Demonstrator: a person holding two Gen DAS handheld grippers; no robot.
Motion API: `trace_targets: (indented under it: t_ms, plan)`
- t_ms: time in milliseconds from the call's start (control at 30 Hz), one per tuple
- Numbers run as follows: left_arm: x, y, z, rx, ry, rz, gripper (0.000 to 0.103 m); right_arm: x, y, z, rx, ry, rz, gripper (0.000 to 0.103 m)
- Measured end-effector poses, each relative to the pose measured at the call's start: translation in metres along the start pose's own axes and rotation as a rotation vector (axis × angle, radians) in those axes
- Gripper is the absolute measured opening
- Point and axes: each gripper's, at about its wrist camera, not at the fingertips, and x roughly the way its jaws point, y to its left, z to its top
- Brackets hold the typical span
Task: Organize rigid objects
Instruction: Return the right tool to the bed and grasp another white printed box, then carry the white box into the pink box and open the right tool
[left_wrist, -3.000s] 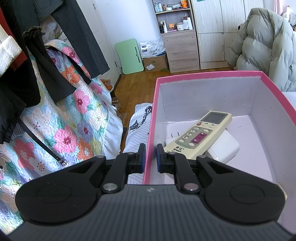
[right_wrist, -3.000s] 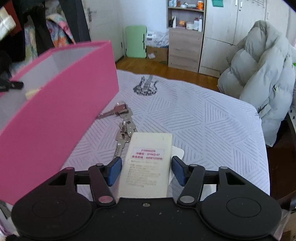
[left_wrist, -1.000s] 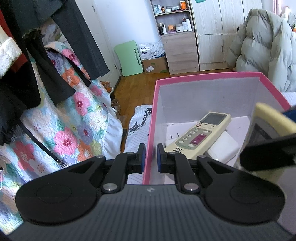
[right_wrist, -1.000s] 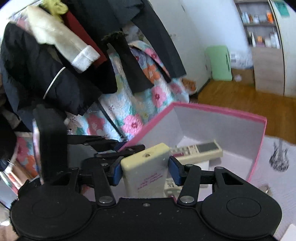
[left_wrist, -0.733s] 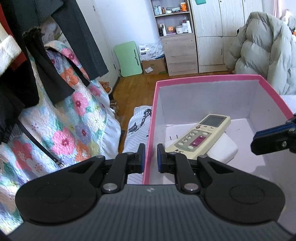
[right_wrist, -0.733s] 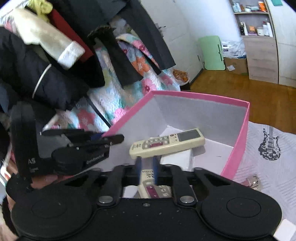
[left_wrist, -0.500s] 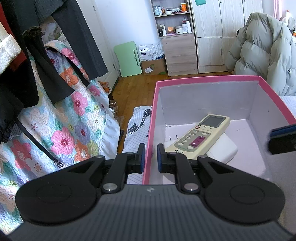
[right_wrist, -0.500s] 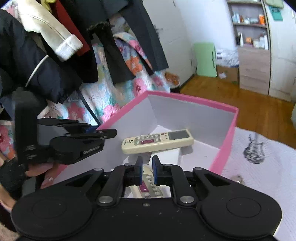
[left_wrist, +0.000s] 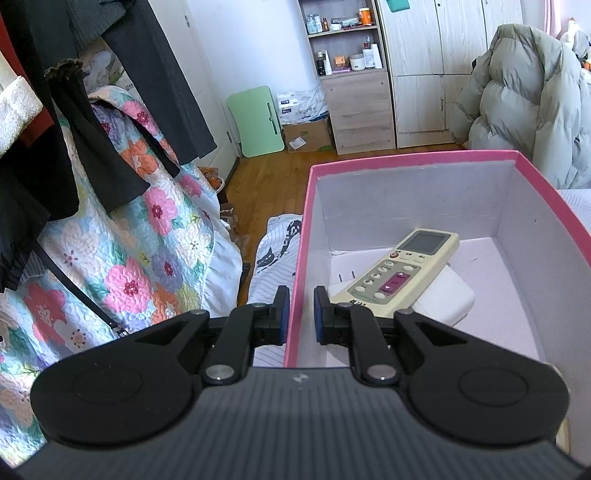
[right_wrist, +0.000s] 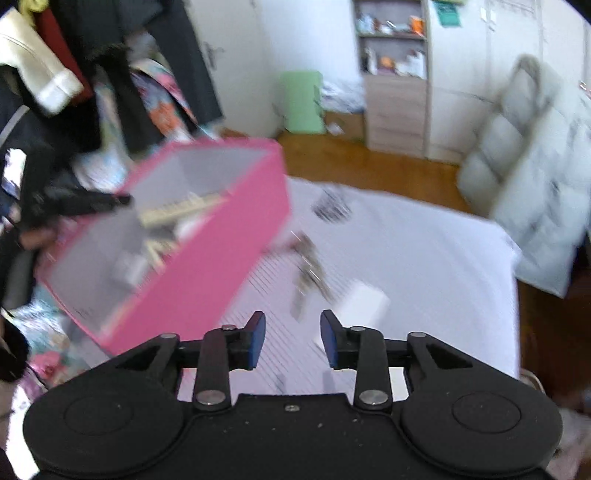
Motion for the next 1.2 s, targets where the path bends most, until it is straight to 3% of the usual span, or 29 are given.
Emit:
trace_targets:
  t_ms: [67,367,500,767,833,867,900,1100,1200]
  plan:
    - [0.000,0.000,0.000,0.001,0.000,0.004,0.013,-0.001,-0.011,-0.013,0.039,0.026,-0.035,0.052]
    - [0.001,-0.001,0.000,0.009,0.011,0.017,0.013,0.019,-0.043,-0.062,0.252,0.060,-0.192,0.068]
    - [0.001,-0.002,-0.001,0.016,0.010,0.020,0.013,0.032,-0.055,-0.068,0.337,0.048,-0.146,0.074]
    - [0.001,-0.002,-0.001,0.018,0.007,0.022,0.013,0.067,-0.044,-0.049,0.163,0.055,-0.289,0.092]
    - [0.001,-0.001,-0.001,0.018,0.003,0.021,0.013,0.067,-0.049,-0.046,0.176,0.040,-0.287,0.087]
    - [0.001,-0.001,-0.001,0.020,0.004,0.022,0.013,0.066,-0.049,-0.046,0.166,0.026,-0.299,0.073]
    - [0.001,-0.001,-0.002,0.020,0.005,0.023,0.013,0.063,-0.049,-0.046,0.156,0.007,-0.301,0.068]
    - [-0.002,-0.003,-0.003,0.023,0.003,0.020,0.013,0.049,-0.040,-0.050,0.086,-0.093,-0.222,0.064]
    - [-0.002,-0.003,-0.003,0.016,0.003,0.018,0.013,0.048,-0.036,-0.049,0.102,-0.094,-0.174,0.064]
